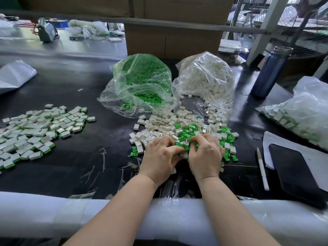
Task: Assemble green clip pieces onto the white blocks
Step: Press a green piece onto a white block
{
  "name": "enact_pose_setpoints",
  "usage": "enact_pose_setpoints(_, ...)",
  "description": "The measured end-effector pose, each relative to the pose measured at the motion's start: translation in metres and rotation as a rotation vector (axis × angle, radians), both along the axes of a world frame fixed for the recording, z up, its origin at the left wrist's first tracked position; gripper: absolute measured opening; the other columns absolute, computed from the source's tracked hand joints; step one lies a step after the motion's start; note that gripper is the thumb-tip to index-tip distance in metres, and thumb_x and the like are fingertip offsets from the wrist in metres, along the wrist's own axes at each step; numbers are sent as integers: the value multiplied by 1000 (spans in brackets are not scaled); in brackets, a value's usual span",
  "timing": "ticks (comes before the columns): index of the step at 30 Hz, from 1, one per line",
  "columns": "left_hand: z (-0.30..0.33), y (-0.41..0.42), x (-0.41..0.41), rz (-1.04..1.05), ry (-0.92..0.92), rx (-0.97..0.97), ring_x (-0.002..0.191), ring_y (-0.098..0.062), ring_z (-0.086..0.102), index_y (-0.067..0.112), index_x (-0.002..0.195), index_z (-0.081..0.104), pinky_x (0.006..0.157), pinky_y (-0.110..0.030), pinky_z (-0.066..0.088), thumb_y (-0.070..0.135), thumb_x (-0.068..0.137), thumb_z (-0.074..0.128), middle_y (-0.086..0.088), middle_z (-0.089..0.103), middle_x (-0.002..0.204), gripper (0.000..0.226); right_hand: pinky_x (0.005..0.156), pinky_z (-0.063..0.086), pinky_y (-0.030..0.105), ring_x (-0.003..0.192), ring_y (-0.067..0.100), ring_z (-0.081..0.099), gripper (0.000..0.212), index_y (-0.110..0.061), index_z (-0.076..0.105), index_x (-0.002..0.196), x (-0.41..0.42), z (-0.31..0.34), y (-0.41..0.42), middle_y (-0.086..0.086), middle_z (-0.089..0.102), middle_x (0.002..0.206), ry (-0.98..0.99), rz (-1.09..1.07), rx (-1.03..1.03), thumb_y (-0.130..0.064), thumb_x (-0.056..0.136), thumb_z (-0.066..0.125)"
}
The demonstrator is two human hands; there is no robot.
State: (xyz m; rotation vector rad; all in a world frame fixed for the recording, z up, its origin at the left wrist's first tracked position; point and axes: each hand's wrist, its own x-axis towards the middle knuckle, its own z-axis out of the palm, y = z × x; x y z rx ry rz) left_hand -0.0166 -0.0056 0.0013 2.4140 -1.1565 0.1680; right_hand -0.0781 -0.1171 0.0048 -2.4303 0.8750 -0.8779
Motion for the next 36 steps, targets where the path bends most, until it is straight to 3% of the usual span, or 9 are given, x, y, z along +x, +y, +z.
enact_pose_setpoints(7,-3,-1,1,-17,11,79,118,-16,28,47,127,50,97,-29,16,44,94,43,6,35,125,34,84,25,32,101,23,51,14,-16,70,89,-1,1,0,2,62,100,-19,-7,23,-8,83,61)
enact_pose_setpoints(15,-1,0,0,-4,-2,32,114,-16,34,34,112,65,95,-27,20,42,90,52,6,44,120,27,83,25,32,101,23,51,14,-16,70,89,-1,0,0,2,62,100,-30,-16,32,-8,83,60)
enact_pose_setpoints(22,-1,1,0,-6,25,54,115,-14,30,42,119,59,97,-27,17,43,91,49,9,39,123,30,82,21,31,106,22,46,17,-21,69,103,0,-2,-3,1,57,107,11,-53,33,-23,89,60)
enact_pose_setpoints(27,0,1,-1,-22,10,18,113,-17,34,35,116,64,97,-29,23,42,92,48,6,44,120,29,86,19,33,115,22,34,26,-30,64,116,5,-3,-5,1,48,121,129,-39,28,-33,93,54)
enact_pose_setpoints(36,-2,1,1,-12,32,-31,114,-14,35,32,116,64,101,-26,24,40,90,54,6,45,118,29,80,15,29,111,22,37,16,-22,67,103,5,-4,-5,3,51,115,64,-16,14,-27,92,56)
